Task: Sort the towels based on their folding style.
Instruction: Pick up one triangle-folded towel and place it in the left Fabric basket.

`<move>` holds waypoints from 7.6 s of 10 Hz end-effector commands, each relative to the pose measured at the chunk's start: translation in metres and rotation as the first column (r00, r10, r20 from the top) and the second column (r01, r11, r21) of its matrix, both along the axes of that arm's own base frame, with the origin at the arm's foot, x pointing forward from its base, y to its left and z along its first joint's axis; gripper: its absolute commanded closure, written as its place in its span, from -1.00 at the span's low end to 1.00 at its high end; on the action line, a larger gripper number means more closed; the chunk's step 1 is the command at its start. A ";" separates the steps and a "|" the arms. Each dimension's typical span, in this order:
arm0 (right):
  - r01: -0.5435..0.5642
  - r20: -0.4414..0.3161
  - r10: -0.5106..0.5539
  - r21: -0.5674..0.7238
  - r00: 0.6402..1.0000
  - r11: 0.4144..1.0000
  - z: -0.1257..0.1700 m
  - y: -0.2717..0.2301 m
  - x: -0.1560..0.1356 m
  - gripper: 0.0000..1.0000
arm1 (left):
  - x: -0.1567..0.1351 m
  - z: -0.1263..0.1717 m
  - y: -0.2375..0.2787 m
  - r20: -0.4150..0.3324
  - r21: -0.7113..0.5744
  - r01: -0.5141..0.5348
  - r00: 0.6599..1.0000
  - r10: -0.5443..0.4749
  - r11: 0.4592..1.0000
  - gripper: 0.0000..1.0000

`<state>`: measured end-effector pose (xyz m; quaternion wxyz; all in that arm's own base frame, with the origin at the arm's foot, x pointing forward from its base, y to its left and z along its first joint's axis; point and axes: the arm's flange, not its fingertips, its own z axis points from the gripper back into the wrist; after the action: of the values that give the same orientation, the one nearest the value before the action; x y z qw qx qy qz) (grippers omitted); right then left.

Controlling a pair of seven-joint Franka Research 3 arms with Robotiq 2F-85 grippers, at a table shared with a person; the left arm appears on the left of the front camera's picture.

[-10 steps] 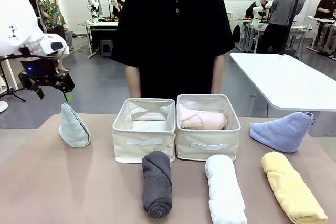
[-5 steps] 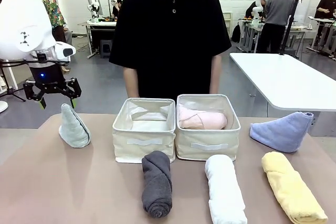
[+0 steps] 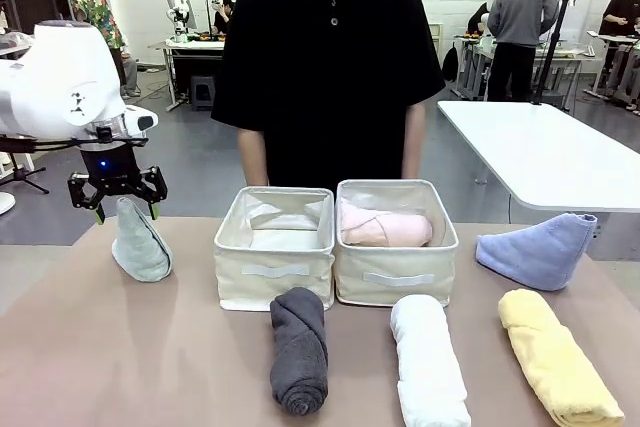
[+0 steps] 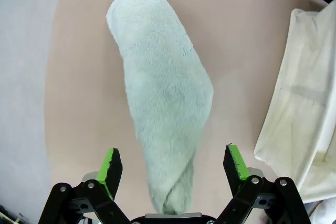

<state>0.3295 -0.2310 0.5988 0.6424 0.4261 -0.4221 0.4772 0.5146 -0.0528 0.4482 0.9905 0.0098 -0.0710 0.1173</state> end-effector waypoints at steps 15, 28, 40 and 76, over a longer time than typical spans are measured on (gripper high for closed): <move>-0.011 0.007 0.011 0.006 1.000 1.000 0.000 -0.001 -0.001 -1.00 | -0.029 0.077 0.045 -0.028 0.038 0.056 0.998 -0.055 0.998 1.00; -0.011 0.007 0.011 0.006 1.000 1.000 0.000 -0.001 -0.001 -1.00 | -0.166 0.196 0.078 0.062 -0.060 0.816 0.578 -0.814 0.575 0.63; -0.011 0.007 0.011 0.006 1.000 1.000 0.000 -0.001 -0.001 -1.00 | -0.148 0.192 -0.042 -0.176 0.103 0.981 -0.145 -0.974 -0.164 0.63; -0.011 0.007 0.011 0.006 1.000 1.000 0.000 -0.001 -0.001 -1.00 | 0.001 -0.008 -0.237 -0.220 -0.045 0.890 -0.451 -0.865 -0.453 -1.00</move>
<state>0.3293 -0.2310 0.5994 0.6420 0.4269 -0.4209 0.4779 0.5220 -0.2929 0.4462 0.6194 0.0172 0.0268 -0.7844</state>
